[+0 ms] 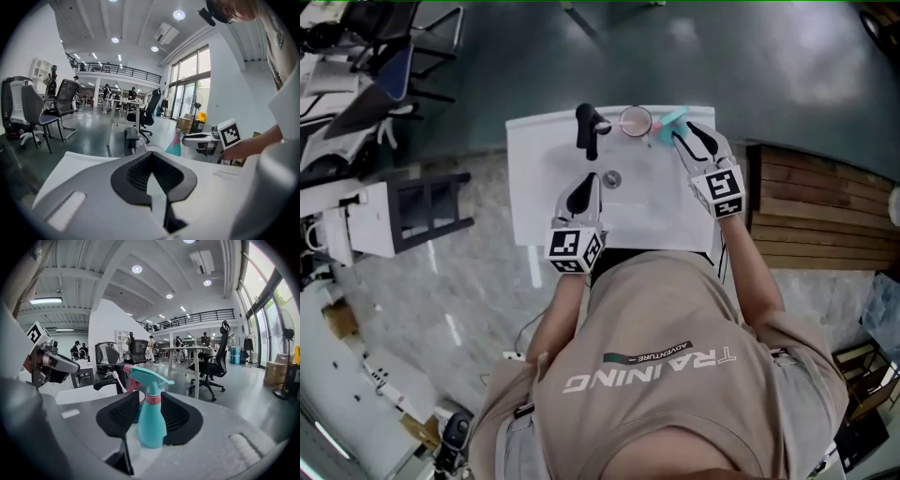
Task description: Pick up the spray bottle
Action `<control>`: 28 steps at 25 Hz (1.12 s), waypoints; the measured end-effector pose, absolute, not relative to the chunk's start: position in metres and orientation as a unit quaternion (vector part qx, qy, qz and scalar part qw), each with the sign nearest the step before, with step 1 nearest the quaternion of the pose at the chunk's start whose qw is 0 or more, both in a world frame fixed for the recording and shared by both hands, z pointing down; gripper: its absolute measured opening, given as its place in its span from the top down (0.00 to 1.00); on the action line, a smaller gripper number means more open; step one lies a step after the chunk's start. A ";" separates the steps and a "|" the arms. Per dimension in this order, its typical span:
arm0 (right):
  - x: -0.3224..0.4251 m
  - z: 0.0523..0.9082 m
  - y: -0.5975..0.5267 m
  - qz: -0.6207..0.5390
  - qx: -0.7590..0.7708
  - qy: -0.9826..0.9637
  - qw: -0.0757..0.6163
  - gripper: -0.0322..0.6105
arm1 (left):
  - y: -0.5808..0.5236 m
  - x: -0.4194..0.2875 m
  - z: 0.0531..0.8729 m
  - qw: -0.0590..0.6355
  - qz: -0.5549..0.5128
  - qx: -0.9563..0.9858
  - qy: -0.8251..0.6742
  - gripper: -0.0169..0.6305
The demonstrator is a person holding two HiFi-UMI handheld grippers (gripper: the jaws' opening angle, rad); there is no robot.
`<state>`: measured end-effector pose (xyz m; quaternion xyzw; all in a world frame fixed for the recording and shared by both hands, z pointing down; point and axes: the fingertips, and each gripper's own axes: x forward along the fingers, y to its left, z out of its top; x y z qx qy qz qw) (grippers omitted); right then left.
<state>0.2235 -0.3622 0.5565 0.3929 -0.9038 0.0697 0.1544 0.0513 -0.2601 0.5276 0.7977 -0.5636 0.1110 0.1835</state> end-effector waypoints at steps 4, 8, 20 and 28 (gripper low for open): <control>0.218 0.562 -0.374 0.071 0.388 -0.905 0.160 0.70 | -0.266 0.051 0.532 0.188 0.112 0.795 -0.566 0.95; 0.214 0.568 -0.382 0.068 0.382 -0.907 0.164 0.70 | -0.271 0.053 0.535 0.192 0.112 0.794 -0.566 0.95; 0.200 0.570 -0.390 0.028 0.377 -0.911 0.169 0.71 | -0.270 0.044 0.541 0.206 0.113 0.787 -0.571 0.95; 0.206 0.565 -0.384 0.046 0.399 -0.901 0.164 0.74 | -0.255 0.035 0.537 0.211 0.103 0.793 -0.562 0.95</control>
